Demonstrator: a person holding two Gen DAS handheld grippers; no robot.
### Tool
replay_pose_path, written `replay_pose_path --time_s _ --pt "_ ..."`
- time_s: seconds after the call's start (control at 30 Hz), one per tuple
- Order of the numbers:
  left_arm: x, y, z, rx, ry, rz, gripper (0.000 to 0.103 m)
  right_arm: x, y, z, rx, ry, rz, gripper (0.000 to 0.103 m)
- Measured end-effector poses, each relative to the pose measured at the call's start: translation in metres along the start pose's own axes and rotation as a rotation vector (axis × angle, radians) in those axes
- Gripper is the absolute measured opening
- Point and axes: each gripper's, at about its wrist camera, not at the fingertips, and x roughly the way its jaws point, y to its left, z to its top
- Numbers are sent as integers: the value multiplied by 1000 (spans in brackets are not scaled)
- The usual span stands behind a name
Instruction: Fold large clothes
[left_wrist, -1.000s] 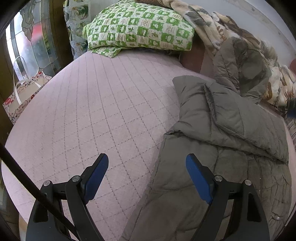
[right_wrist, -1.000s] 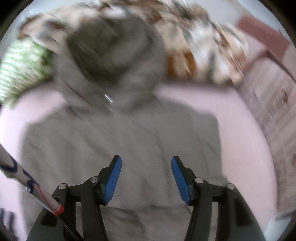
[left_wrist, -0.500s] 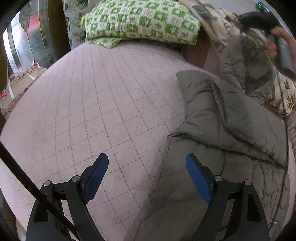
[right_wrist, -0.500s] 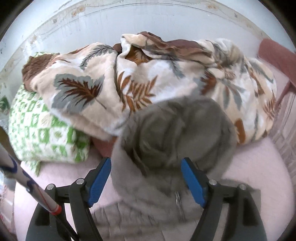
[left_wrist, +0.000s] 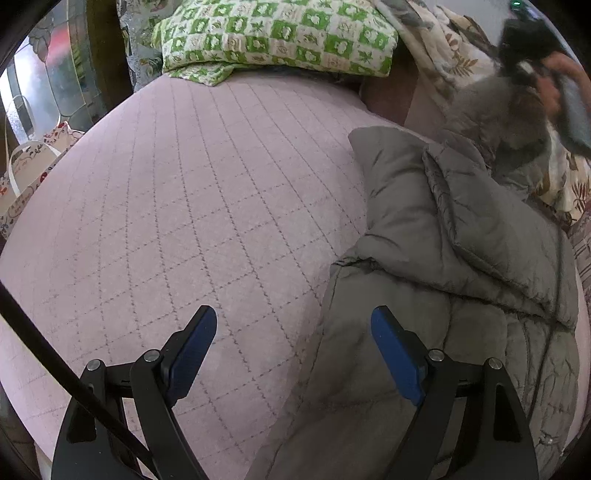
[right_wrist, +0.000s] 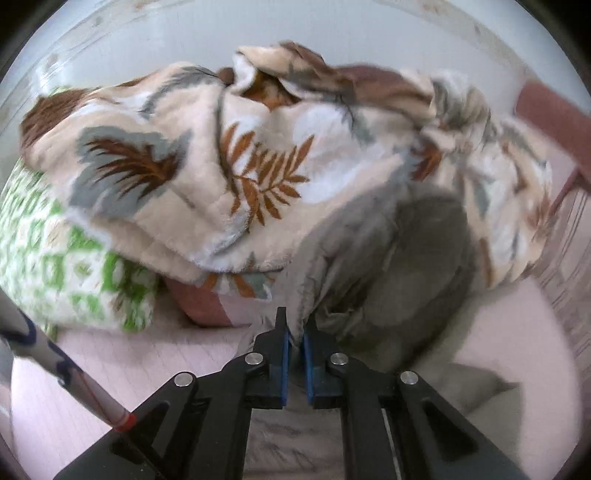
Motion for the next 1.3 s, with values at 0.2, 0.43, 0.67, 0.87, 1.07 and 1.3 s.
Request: replay_pose_path --time_s 0.2,0.43,0.67,0.87,1.07,1.3 --pt "-15 9 -2 -19 -29 -5 85 -91 -15 -45 -94 -35 31 6" --pt "-24 14 -8 -23 -42 -3 85 -162 -41 -139 -79 30 136 5" --pt "-29 22 -9 -46 -46 11 85 -111 -74 -261 136 244 219 6" --pt "-37 20 -9 -31 -71 25 85 -68 -89 -281 238 304 254 8" --pt "-34 15 -10 -26 -52 14 85 -119 -111 -281 152 220 262 33" --pt "-39 13 -12 -34 -66 12 85 -182 -161 -264 119 109 173 34"
